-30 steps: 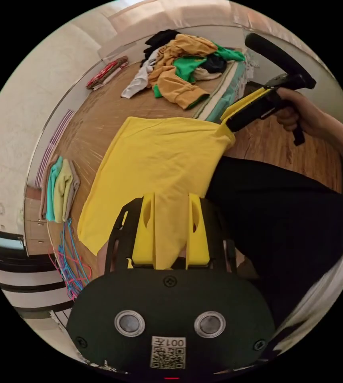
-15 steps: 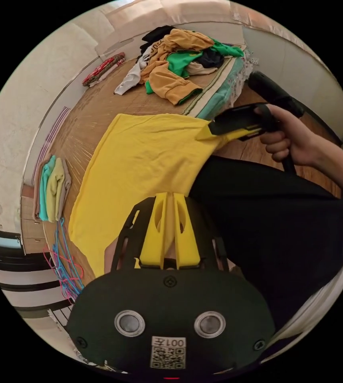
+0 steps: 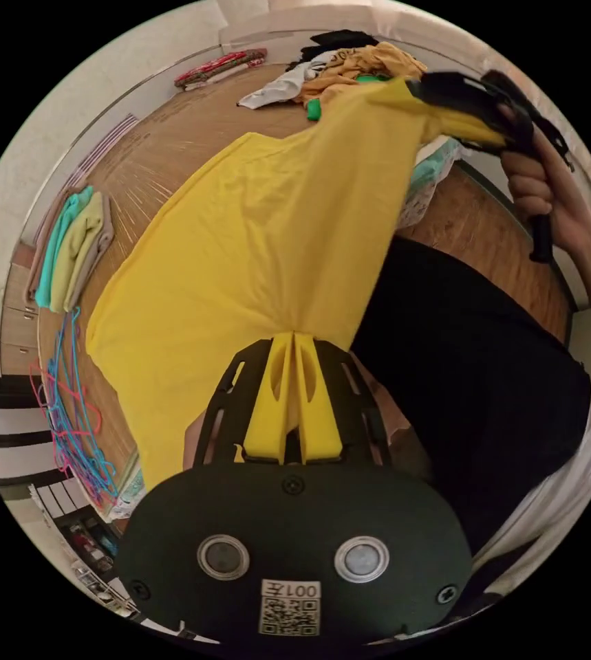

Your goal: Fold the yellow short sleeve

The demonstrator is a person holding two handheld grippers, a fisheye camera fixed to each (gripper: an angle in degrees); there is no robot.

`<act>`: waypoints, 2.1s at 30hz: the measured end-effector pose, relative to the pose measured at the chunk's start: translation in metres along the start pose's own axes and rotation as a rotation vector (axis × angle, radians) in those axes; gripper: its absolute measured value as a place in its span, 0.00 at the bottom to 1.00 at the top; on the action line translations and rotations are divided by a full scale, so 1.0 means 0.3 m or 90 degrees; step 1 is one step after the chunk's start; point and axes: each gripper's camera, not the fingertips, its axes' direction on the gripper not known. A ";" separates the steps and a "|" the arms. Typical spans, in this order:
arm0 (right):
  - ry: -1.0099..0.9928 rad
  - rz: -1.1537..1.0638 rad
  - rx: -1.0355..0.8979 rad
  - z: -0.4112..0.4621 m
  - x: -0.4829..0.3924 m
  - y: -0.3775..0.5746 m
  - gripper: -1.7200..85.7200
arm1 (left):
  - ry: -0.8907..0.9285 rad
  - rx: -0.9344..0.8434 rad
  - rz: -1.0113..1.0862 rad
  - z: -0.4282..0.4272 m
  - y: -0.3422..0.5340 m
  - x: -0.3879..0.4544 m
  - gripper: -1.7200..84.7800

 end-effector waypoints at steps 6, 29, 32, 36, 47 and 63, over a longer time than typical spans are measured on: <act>0.073 -0.273 -0.184 0.495 -0.396 -0.087 0.04 | -0.074 0.063 0.005 -0.054 0.117 0.044 0.01; 0.345 -0.481 -0.540 1.275 -0.488 0.756 0.16 | -0.107 0.105 0.135 -0.132 0.692 -0.216 0.09; 0.381 -0.456 -0.593 1.407 -0.468 0.857 0.14 | -0.120 0.034 0.183 -0.072 0.682 -0.231 0.12; 0.474 -0.507 -0.573 1.488 -0.483 0.957 0.08 | -0.118 0.026 0.203 -0.060 0.690 -0.240 0.11; 0.539 -0.609 -0.355 1.396 -0.630 1.139 0.02 | -0.039 0.084 0.125 -0.127 0.784 -0.336 0.07; 0.541 -0.576 -0.297 1.307 -0.625 1.234 0.02 | -0.071 0.049 0.178 -0.046 0.781 -0.275 0.11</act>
